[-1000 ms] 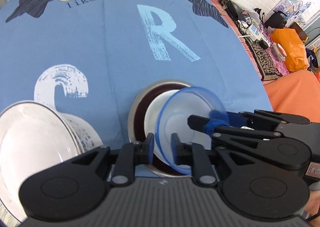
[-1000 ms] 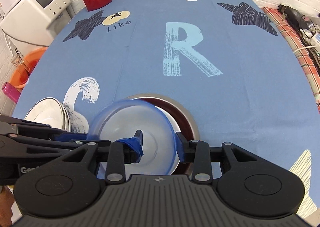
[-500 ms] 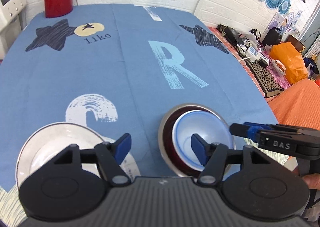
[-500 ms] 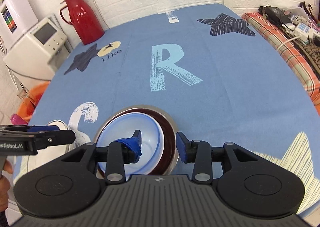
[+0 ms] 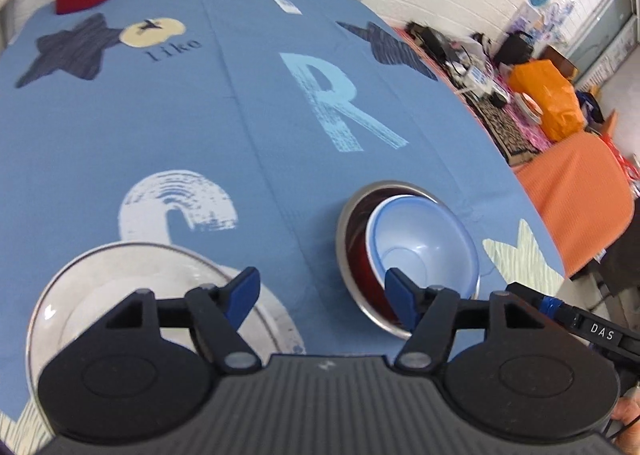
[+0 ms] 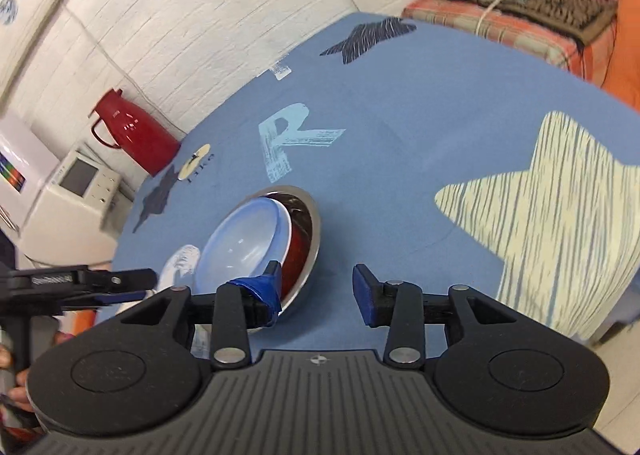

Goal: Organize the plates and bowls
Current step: 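Grip the steel bowl rim with the right gripper while the left gripper grips it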

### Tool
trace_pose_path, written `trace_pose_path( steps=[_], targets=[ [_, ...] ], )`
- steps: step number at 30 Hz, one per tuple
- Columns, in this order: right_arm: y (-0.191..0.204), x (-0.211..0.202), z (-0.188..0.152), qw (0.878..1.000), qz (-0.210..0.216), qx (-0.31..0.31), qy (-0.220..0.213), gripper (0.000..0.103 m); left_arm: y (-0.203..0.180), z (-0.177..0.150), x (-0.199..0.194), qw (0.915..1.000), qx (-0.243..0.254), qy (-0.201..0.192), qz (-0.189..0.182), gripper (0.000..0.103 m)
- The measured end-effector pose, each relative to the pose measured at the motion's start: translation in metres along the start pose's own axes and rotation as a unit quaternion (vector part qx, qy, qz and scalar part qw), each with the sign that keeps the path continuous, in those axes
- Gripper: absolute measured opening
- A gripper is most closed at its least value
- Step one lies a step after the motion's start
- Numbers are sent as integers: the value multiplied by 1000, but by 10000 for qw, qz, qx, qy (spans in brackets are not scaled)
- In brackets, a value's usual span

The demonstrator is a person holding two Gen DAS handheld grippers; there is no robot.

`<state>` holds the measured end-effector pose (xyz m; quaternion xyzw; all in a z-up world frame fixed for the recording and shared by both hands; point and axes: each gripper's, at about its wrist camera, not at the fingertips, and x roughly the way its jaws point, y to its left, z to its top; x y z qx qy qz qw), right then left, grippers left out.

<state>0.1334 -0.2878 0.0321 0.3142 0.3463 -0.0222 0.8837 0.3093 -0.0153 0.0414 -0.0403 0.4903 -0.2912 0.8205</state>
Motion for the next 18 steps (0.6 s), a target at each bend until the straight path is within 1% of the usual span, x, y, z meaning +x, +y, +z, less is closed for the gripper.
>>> trace_pose_path(
  steps=[2, 5, 9, 11, 14, 16, 18],
  targets=[
    [-1, 3, 2, 10000, 10, 92, 30, 23, 2, 7, 11, 9999, 16, 160, -62, 68],
    [-1, 11, 8, 9997, -46, 76, 211, 24, 2, 14, 26, 9994, 112, 278, 190, 68],
    [1, 24, 13, 9985, -130, -171, 506, 24, 6, 19, 42, 9987, 159, 440, 180, 68],
    [2, 31, 17, 9973, -173, -289, 659, 24, 5, 20, 49, 9981, 240, 514, 247, 68],
    [1, 37, 23, 9955, -271, -395, 824, 24, 6, 19, 57, 9975, 284, 572, 299, 69],
    [2, 40, 26, 9940, -361, -534, 885, 25, 5, 19, 59, 9975, 341, 519, 323, 69],
    [3, 46, 30, 9925, -317, -598, 1017, 25, 6, 20, 60, 9976, 334, 520, 318, 69]
  ],
)
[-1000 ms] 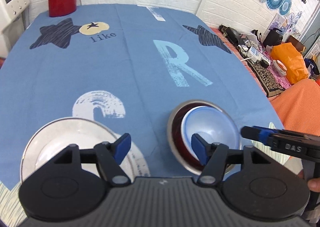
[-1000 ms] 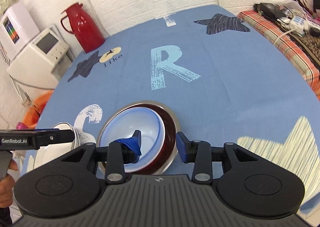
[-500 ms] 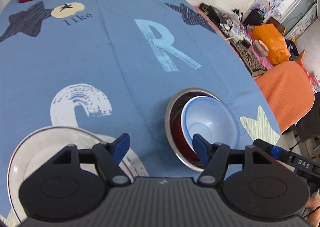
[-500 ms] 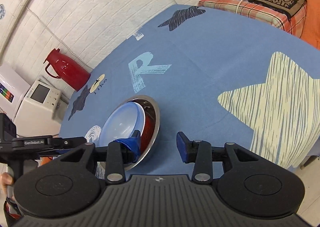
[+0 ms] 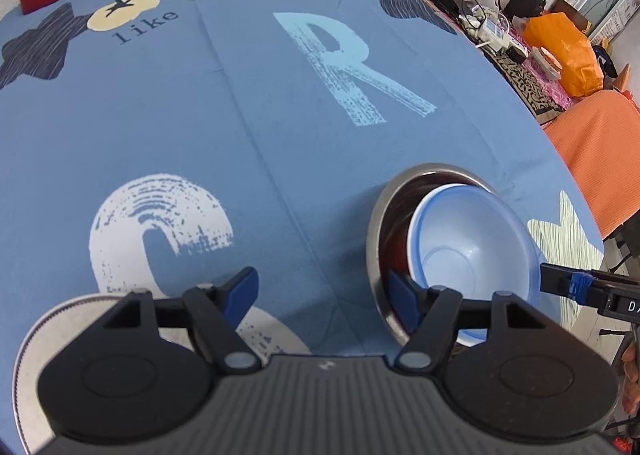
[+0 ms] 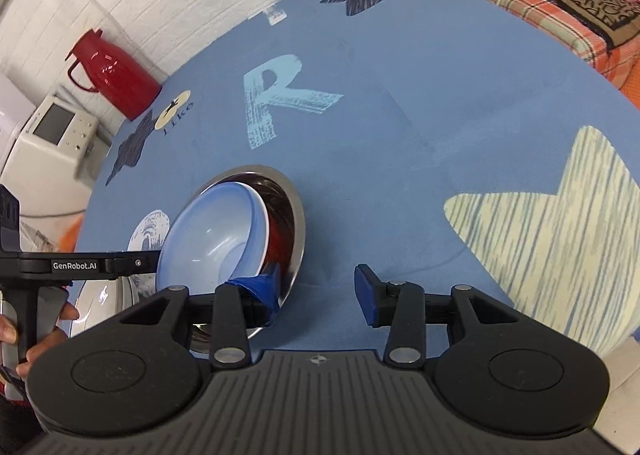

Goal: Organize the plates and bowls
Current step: 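Grip the steel bowl rim with the right gripper while the left gripper grips it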

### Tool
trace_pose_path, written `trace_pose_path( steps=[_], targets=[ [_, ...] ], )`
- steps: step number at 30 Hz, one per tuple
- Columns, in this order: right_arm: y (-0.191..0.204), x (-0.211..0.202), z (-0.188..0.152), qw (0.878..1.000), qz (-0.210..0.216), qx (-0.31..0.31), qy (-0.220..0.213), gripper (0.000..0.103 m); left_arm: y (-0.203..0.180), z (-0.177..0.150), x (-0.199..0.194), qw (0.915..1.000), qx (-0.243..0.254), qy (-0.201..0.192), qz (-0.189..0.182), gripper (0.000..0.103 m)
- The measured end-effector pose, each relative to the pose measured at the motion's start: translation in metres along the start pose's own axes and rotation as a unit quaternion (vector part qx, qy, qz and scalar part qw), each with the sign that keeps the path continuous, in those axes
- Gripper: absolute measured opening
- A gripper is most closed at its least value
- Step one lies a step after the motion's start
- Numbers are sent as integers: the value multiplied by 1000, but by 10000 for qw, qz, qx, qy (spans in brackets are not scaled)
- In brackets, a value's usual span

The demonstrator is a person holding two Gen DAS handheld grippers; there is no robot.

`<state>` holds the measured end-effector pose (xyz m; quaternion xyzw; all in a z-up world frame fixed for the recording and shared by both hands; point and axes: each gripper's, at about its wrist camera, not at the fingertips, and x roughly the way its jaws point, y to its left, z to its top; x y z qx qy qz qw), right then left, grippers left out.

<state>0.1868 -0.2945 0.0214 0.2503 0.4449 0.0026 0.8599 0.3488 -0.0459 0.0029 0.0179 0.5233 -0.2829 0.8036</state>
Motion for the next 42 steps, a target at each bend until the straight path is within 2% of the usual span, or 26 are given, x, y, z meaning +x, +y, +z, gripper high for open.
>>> trace_pose_path(
  steps=[8, 13, 16, 17, 18, 21, 26, 30, 42],
  targets=[
    [-4, 16, 7, 9997, -8, 161, 191, 27, 0, 1, 5, 10000, 22, 17, -40, 70],
    [2, 19, 6, 9997, -125, -139, 142, 31, 1, 1, 8, 10000, 61, 8, -18, 70],
    [10, 19, 4, 9971, -356, -666, 38, 39, 1, 0, 8, 10000, 69, -31, -26, 70],
    [12, 19, 3, 9959, -445, -787, -4, 45, 1, 0, 8, 10000, 75, -43, -20, 70],
    [12, 19, 3, 9953, -511, -825, -33, 50, 0, -1, 8, 10000, 76, -57, -16, 70],
    [4, 22, 4, 9964, -531, -658, 18, 59, 1, -2, 7, 9999, 49, -100, 5, 70],
    [7, 24, 5, 9960, -602, -655, 18, 60, -1, -4, 6, 9999, -2, -158, 34, 69],
    [6, 25, 5, 9957, -504, -777, -8, 59, -2, -6, 5, 9998, -27, -201, 34, 66],
    [7, 25, 5, 9959, -636, -650, 22, 62, -6, -10, 2, 9993, 29, -341, 160, 66]
  ],
)
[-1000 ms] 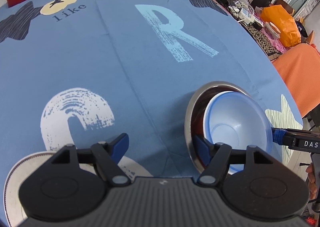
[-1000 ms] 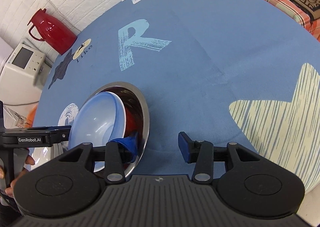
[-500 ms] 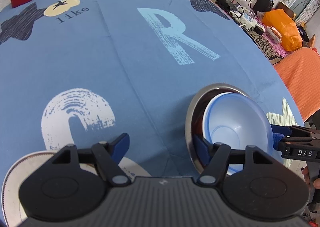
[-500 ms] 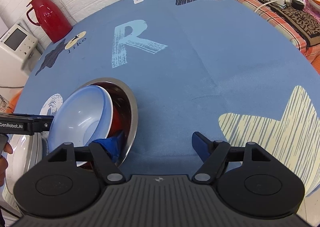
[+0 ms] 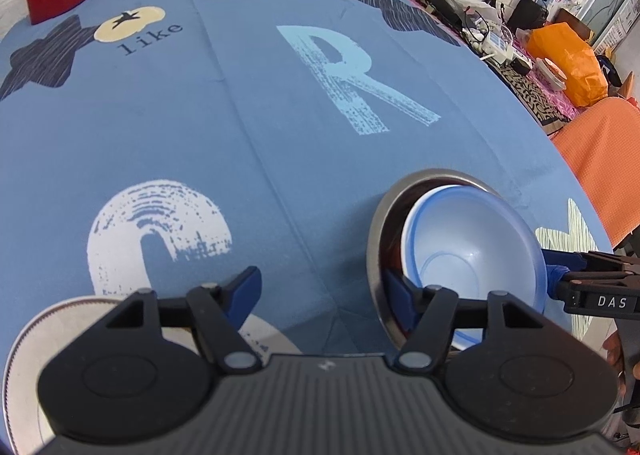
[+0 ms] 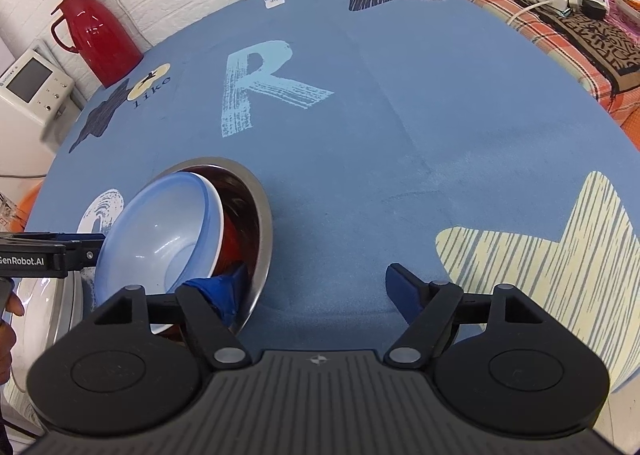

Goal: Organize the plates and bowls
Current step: 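Grip the steel bowl rim with the right gripper while the left gripper grips it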

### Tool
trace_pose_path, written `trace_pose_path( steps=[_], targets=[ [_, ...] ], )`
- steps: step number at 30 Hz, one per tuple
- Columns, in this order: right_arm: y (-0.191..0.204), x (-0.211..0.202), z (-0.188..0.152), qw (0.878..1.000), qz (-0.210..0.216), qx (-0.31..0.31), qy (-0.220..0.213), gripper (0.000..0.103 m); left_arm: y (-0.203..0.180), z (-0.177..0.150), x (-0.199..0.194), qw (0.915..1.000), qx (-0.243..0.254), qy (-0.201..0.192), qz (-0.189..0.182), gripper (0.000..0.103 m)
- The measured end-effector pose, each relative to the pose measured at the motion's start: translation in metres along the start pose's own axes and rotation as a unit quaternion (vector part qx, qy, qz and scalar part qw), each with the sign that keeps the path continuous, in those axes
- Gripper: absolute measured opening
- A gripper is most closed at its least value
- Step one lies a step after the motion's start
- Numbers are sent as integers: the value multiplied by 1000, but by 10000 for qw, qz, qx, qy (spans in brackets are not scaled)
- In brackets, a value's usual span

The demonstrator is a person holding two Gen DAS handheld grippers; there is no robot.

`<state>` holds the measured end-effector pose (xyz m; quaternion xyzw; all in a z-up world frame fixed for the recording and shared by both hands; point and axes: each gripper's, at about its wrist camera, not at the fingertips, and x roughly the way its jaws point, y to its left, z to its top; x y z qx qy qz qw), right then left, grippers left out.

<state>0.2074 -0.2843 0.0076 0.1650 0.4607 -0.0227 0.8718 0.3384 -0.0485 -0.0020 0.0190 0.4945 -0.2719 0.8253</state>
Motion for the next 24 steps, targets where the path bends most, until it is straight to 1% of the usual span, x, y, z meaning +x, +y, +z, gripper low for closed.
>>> trace_pose_path(
  steps=[3, 5, 7, 10, 13, 15, 16, 17, 18, 19, 21, 22, 23, 24],
  targets=[
    [1, 1, 2, 10000, -14, -38, 55, 63, 0, 0, 0, 10000, 1, -15, -5, 67],
    [3, 2, 5, 9998, -70, -92, 144, 64, 0, 0, 0, 10000, 20, -27, 33, 69],
    [8, 5, 7, 9994, -201, -180, 229, 64, -3, 1, 0, 9999, 68, -37, 152, 74],
    [17, 8, 8, 9979, -441, -368, 305, 64, -4, 1, 1, 9996, 152, -33, 245, 76],
    [15, 8, 7, 9978, -332, -530, 230, 61, -2, 0, 1, 9997, 150, -99, 187, 76],
    [11, 5, 5, 9984, -100, -544, 92, 53, -2, -1, 1, 9997, 134, -84, 160, 76],
    [9, 4, 4, 9987, 35, -516, 46, 44, -1, -1, 0, 9998, 117, -82, 131, 74],
    [8, 2, 4, 9988, 213, -443, 15, 32, 0, -1, 0, 9999, 96, -72, 84, 73],
    [7, 1, 4, 9987, 341, -383, 2, 27, 1, -1, 1, 10000, 47, -18, 38, 71],
    [9, 0, 5, 9984, 393, -416, -11, 20, 3, -1, 1, 10000, -25, 28, -75, 67],
    [13, 0, 5, 9978, 427, -513, -63, 14, 3, -2, -1, 9996, -86, 63, -251, 53],
    [14, 0, 4, 9977, 459, -495, -79, 13, 2, -3, -2, 9994, -116, 56, -319, 44],
    [13, 0, 4, 9976, 519, -444, -97, 11, 1, -4, -3, 9991, -145, 39, -392, 39],
    [11, 0, 3, 9976, 582, -361, -113, 10, -1, -6, -5, 9987, -162, 14, -485, 26]
  ],
)
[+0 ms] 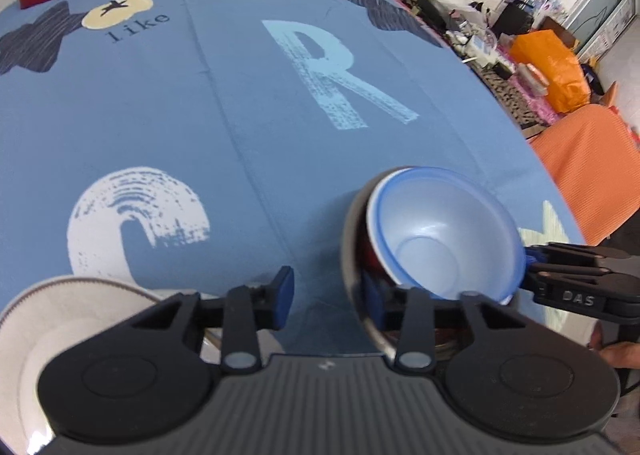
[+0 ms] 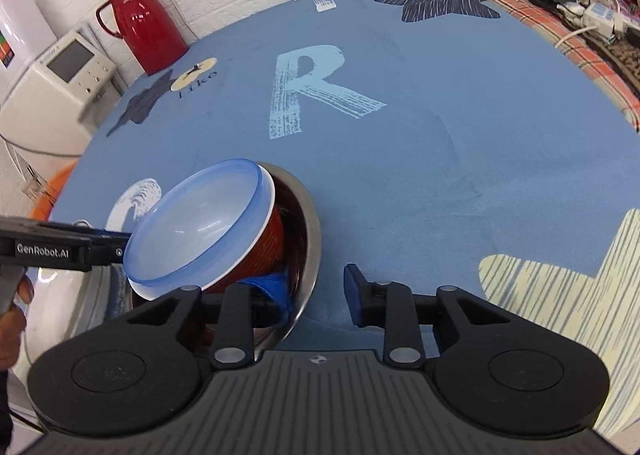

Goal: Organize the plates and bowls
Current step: 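Grip the steel bowl rim with the right gripper while the left gripper grips it, then lift the nested bowls with both grippers onto the plate stack and open both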

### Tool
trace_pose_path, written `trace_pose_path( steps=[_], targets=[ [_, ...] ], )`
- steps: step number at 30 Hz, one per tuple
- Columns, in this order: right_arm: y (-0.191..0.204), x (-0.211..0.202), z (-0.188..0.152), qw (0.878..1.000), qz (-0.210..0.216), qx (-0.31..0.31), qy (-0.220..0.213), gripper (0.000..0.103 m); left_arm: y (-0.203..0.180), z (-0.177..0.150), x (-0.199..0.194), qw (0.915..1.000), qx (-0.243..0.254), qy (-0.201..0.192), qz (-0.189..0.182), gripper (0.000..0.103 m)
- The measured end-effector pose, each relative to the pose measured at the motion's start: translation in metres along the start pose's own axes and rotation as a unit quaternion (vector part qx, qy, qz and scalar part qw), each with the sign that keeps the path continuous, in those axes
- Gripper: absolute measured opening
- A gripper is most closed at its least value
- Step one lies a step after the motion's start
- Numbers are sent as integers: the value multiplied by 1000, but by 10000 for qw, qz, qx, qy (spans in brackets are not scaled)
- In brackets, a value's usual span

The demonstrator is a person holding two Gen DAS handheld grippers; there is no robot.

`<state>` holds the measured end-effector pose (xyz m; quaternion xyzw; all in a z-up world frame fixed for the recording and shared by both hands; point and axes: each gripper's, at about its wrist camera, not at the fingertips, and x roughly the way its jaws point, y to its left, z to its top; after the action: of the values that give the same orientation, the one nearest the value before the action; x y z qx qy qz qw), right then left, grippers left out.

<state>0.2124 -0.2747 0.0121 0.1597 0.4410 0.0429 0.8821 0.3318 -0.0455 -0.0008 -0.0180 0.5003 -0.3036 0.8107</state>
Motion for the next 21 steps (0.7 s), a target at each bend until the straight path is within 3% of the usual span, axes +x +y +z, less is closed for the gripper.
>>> trace_pose_path(
  steps=[1, 3, 13, 21],
  targets=[
    [-1, 0, -1, 10000, 35, 51, -29, 9, -1, -2, -1, 10000, -13, -22, -71, 15],
    [-2, -1, -3, 9998, 86, 164, -87, 9, -3, -4, -1, 9996, -118, -22, -268, 4],
    [1, -4, -8, 9998, 108, 159, -56, 6, -5, -6, -3, 9985, -389, -191, -344, 0],
    [5, -8, -5, 9993, 314, 189, -86, 6, -7, 2, -4, 9989, -386, -207, -184, 0]
  ],
)
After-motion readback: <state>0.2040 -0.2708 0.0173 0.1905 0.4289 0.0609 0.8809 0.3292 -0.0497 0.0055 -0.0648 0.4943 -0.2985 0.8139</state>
